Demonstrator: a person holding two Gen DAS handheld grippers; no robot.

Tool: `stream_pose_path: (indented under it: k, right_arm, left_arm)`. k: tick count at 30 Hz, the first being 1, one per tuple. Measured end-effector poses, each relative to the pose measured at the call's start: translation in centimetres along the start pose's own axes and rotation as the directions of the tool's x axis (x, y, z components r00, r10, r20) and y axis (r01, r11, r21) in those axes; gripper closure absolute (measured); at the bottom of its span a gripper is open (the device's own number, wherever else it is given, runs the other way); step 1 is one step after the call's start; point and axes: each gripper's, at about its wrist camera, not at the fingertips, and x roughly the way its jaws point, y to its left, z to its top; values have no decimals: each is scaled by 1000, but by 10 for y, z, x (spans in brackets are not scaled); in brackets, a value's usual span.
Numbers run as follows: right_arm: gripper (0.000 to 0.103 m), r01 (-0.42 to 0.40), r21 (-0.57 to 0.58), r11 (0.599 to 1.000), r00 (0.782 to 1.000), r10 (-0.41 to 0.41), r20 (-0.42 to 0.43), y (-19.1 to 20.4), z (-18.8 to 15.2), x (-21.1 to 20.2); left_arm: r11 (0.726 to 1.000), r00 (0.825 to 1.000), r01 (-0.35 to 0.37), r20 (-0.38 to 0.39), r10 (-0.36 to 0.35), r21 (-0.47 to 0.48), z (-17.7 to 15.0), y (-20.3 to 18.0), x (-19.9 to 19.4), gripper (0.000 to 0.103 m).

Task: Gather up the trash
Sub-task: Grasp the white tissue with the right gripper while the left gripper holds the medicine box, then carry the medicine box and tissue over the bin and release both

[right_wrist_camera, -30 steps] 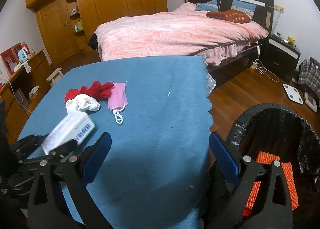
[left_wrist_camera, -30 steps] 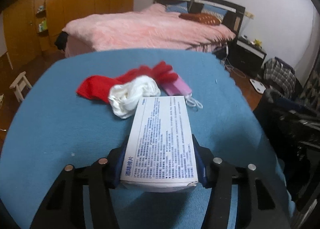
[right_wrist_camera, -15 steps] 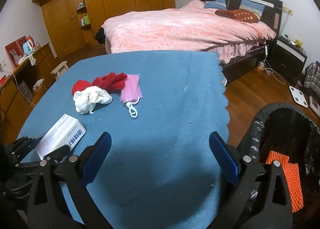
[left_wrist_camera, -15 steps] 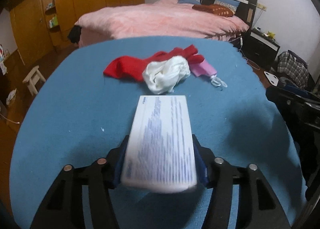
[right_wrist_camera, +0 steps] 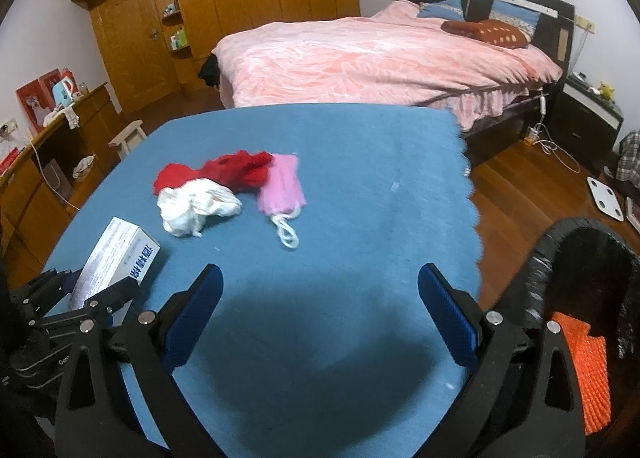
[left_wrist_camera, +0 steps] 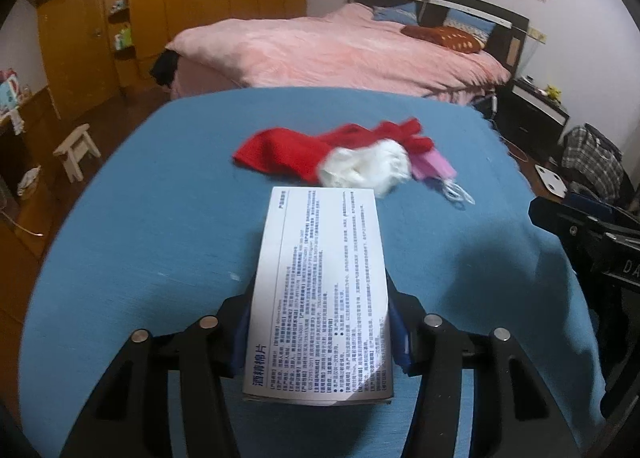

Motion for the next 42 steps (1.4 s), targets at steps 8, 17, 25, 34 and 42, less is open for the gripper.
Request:
stream_pose_path:
  k: [8, 17, 25, 34, 42]
  right_arm:
    - [8, -70, -35, 997, 997, 71, 11, 43, 25, 27]
    - [11, -85, -82, 993, 996, 82, -31, 79, 34, 63]
    - [35, -105, -91, 990, 990, 96, -107, 98, 38, 95]
    - [70, -179, -102, 979, 977, 164, -133, 104, 35, 92]
    - [70, -199, -63, 978, 974, 191, -120, 89, 28, 63]
  left_arm:
    - [995, 995, -88, 39, 90, -56, 11, 41, -3, 49]
    - [981, 986, -149, 56, 157, -121, 16, 80, -2, 49]
    - [975, 984, -159, 57, 170, -153, 13, 94, -5, 49]
    - [977, 986, -149, 56, 159, -152, 10, 94, -6, 49]
    - [980, 986, -133, 75, 145, -147, 12, 85, -15, 49]
